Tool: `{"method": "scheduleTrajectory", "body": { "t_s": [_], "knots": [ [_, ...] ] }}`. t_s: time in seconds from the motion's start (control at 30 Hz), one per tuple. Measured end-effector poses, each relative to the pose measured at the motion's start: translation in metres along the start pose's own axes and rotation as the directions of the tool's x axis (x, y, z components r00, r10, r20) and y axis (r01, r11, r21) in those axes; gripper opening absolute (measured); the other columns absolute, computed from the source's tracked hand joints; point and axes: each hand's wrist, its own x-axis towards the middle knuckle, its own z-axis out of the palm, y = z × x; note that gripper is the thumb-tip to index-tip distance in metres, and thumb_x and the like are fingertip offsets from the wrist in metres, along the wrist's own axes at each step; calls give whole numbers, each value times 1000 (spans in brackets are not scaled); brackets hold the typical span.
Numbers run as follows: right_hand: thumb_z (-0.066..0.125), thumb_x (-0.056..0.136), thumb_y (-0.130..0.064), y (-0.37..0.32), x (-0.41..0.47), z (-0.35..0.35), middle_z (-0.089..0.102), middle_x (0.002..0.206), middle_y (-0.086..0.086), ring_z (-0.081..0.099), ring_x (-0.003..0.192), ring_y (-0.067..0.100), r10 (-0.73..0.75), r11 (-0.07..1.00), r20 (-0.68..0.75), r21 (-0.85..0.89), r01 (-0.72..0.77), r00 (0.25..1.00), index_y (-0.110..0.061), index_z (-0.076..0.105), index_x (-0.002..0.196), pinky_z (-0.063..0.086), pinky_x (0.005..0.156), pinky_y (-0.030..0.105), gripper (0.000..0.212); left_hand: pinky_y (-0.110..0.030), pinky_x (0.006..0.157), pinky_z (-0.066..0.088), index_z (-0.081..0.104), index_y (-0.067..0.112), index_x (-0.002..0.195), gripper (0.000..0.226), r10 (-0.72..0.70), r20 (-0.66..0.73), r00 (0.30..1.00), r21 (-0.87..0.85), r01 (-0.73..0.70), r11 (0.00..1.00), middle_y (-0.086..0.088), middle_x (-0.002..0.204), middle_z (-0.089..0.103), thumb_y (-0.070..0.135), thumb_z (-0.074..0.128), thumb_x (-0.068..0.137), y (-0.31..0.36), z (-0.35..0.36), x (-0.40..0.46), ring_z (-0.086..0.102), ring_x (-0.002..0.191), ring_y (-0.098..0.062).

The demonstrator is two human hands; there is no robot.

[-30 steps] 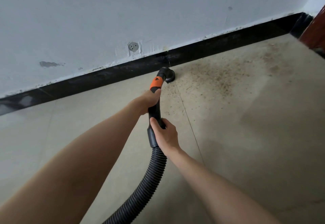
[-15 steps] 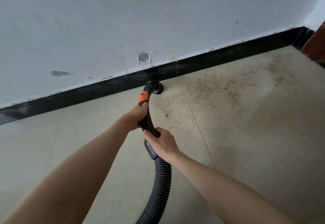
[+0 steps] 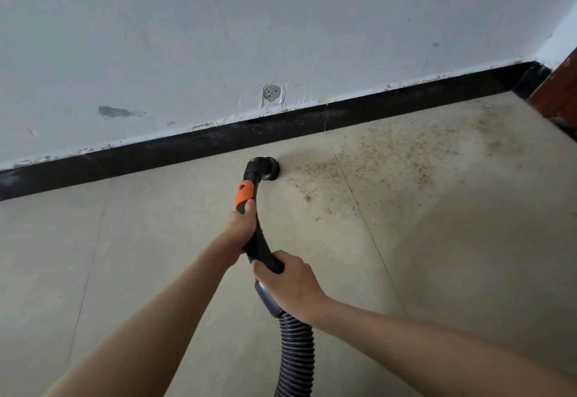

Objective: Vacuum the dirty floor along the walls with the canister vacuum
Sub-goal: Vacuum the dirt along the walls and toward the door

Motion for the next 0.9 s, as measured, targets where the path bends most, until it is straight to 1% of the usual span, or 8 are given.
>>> {"method": "scheduleTrajectory", "body": {
  "t_s": [0.13, 0.33, 0.47, 0.57, 0.7, 0.8, 0.83, 0.9],
  "knots": [
    [56, 90, -44, 6, -3, -15, 55, 67, -4, 49, 58, 12, 7, 1000, -11, 9, -7, 1000, -22, 52, 73, 38, 57, 24, 28, -38, 82, 50, 48, 2, 108, 45, 18, 14, 1000, 46, -19, 999, -16, 99, 57, 43, 30, 100, 4, 15, -3, 57, 90, -29],
    [56, 91, -44, 16, -2, -38, 57, 68, -4, 53, 61, 12, 37, 995, -68, 91, -30, 997, -23, 55, 75, 42, 59, 24, 26, -35, 78, 48, 46, 3, 105, 41, 71, 67, 995, 90, -77, 993, -9, 84, 51, 41, 30, 101, 26, 44, -10, 53, 83, -25],
    [57, 92, -42, 23, -2, -55, 60, 73, 0, 57, 67, 14, 66, 986, -102, 161, -49, 993, -21, 57, 78, 46, 63, 25, 25, -32, 73, 45, 45, 4, 106, 40, 97, 98, 990, 139, -110, 984, -7, 79, 48, 41, 30, 101, 38, 66, -14, 50, 72, -20],
    [57, 93, -41, 29, -2, -66, 61, 76, 0, 58, 70, 14, 83, 980, -133, 191, -56, 988, -21, 57, 80, 48, 66, 25, 24, -32, 72, 44, 46, 3, 109, 43, 117, 103, 988, 170, -133, 976, -6, 78, 47, 42, 30, 100, 45, 82, -14, 50, 74, -22],
    [57, 92, -41, 36, -1, -77, 60, 72, -3, 57, 67, 13, 107, 977, -184, 203, -69, 977, -21, 57, 79, 47, 65, 25, 24, -30, 71, 43, 47, 3, 110, 43, 127, 130, 983, 182, -150, 972, -6, 77, 47, 42, 31, 100, 54, 99, -16, 48, 67, -18],
    [57, 90, -44, 40, 1, -80, 58, 69, -3, 55, 64, 13, 125, 978, -220, 193, -83, 967, -20, 58, 77, 44, 63, 27, 27, -29, 63, 42, 46, 3, 108, 42, 136, 151, 979, 196, -164, 967, -6, 77, 47, 42, 30, 100, 57, 107, -17, 47, 66, -16],
    [57, 90, -44, 40, 2, -80, 58, 69, -3, 55, 64, 13, 128, 978, -225, 190, -85, 966, -20, 58, 78, 44, 63, 27, 27, -28, 63, 41, 46, 4, 107, 41, 136, 156, 978, 199, -166, 966, -6, 77, 47, 42, 30, 100, 57, 108, -17, 47, 66, -16],
    [57, 89, -45, 39, 4, -78, 59, 69, -3, 56, 65, 14, 129, 978, -222, 189, -87, 966, -20, 58, 77, 45, 64, 28, 27, -30, 69, 43, 46, 5, 105, 40, 135, 154, 979, 201, -164, 966, -6, 78, 48, 41, 30, 100, 58, 106, -16, 48, 68, -16]
  ]
}}
